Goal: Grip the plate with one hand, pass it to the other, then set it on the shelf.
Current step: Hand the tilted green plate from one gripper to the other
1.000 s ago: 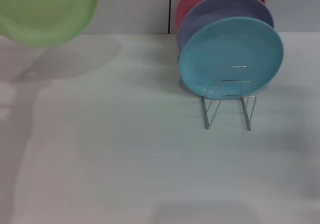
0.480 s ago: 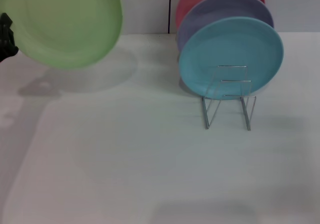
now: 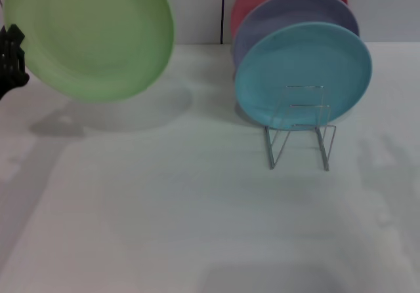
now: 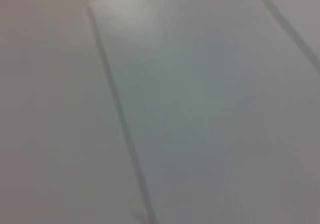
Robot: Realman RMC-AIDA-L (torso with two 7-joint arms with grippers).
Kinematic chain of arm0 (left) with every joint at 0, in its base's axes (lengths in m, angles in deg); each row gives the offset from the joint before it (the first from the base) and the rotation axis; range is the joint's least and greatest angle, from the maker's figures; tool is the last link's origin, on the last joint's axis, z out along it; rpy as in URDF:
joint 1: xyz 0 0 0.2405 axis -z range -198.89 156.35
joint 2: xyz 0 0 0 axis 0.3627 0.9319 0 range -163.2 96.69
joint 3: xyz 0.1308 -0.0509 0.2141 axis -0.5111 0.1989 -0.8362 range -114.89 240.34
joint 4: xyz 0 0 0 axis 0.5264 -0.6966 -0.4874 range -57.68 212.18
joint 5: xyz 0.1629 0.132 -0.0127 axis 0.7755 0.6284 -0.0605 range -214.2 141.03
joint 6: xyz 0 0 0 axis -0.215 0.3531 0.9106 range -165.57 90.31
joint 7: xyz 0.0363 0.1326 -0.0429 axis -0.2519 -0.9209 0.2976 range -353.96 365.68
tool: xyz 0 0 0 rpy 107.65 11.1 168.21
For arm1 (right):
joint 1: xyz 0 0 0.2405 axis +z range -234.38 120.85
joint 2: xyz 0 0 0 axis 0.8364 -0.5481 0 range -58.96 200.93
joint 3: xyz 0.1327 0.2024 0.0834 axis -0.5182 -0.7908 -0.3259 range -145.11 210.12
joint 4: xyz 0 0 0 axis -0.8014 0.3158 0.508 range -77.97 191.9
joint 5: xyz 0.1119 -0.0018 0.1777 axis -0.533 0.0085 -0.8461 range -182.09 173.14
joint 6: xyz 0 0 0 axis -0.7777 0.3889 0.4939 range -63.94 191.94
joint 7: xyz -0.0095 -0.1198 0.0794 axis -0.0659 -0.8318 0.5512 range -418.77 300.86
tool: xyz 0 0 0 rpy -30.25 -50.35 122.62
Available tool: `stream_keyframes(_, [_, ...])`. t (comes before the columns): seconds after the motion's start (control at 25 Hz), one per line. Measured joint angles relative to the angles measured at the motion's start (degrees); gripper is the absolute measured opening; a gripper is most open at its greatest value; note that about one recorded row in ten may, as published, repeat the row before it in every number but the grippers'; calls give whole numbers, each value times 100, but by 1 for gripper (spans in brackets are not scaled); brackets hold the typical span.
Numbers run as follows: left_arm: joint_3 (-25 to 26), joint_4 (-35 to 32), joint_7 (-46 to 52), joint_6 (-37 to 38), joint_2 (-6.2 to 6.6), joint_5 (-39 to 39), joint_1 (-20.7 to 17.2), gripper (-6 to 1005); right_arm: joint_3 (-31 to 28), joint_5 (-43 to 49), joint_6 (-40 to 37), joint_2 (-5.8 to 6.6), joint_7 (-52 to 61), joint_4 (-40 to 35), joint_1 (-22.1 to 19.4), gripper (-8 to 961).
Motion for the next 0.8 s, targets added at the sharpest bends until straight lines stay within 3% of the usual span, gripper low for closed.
stream_keyframes(0.08, [27,-208,-65,175,-116,-2,7,36,209,0,34,0,-24,-1,129,447])
stream_keyframes(0.28, [309,-592,-649,491,-615,-7,-13,35,487,0,330,3,-31,37,557,447])
stream_keyframes(0.36, [325,-610,-849,494,-712,-11,-34,35,567,0,600,12,3,53,762,447])
stream_keyframes(0.56, [115,-725,-1218,576,-789,-244,-40,36,698,-1,1244,0,-96,60,1169,446])
stream_keyframes(0.8, [-1053,-777,-2426,1225,-800,-1726,-169,35,868,48,1965,-2,-184,208,1513,446])
